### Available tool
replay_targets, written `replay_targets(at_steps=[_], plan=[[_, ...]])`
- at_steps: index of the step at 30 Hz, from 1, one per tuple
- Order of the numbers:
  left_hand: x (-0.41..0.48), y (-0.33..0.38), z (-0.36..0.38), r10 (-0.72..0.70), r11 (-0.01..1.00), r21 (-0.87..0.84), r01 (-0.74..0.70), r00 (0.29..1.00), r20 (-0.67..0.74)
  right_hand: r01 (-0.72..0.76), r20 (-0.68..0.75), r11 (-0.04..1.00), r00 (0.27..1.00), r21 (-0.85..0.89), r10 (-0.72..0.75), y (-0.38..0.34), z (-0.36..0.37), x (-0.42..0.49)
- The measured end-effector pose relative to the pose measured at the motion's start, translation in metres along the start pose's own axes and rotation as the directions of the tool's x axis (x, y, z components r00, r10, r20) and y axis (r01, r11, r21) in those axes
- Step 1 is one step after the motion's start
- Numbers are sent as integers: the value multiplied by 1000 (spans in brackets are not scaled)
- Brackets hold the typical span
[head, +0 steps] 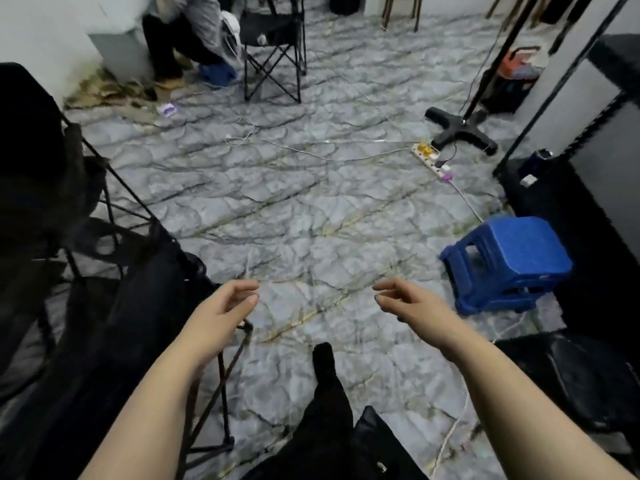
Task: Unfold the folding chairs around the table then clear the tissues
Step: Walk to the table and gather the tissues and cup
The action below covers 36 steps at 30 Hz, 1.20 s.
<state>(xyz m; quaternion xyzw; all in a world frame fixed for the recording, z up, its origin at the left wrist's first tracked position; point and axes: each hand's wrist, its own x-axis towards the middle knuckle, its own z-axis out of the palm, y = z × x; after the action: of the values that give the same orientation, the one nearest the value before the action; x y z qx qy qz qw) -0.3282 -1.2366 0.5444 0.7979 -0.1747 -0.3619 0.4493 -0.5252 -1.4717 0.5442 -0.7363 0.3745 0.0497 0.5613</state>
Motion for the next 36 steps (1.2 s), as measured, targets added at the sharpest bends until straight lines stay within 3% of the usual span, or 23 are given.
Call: replay_targets(at_steps=[6, 10, 16, 20, 27, 31, 36], plan=[[123, 44, -18, -97, 994, 34, 100, 993, -70, 9, 129, 993, 992, -118, 6, -63, -30, 132], [213, 100, -37, -64, 997, 38, 68, 994, -86, 87, 156, 989, 986, -119, -68, -130, -56, 222], [329, 154, -64, 91, 944, 329, -30, 981, -172, 172, 198, 975, 970, -143, -142, -195, -96, 350], [407, 172, -79, 75, 916, 399, 42, 959, -273, 243, 250, 924, 953, -294, -171, -234, -134, 445], [492, 204, -112, 46, 961, 267, 75, 906, -422, 369, 309, 837, 916, -405, -254, -338, -154, 592], [522, 188, -154, -76, 976, 130, 174, 835, -545, 506, 479, 754, 828, -419, -290, -393, -105, 662], [577, 181, -224, -240, 967, -73, 244, 779, -580, 614, 663, 694, 701, -375, -262, -463, -13, 741]])
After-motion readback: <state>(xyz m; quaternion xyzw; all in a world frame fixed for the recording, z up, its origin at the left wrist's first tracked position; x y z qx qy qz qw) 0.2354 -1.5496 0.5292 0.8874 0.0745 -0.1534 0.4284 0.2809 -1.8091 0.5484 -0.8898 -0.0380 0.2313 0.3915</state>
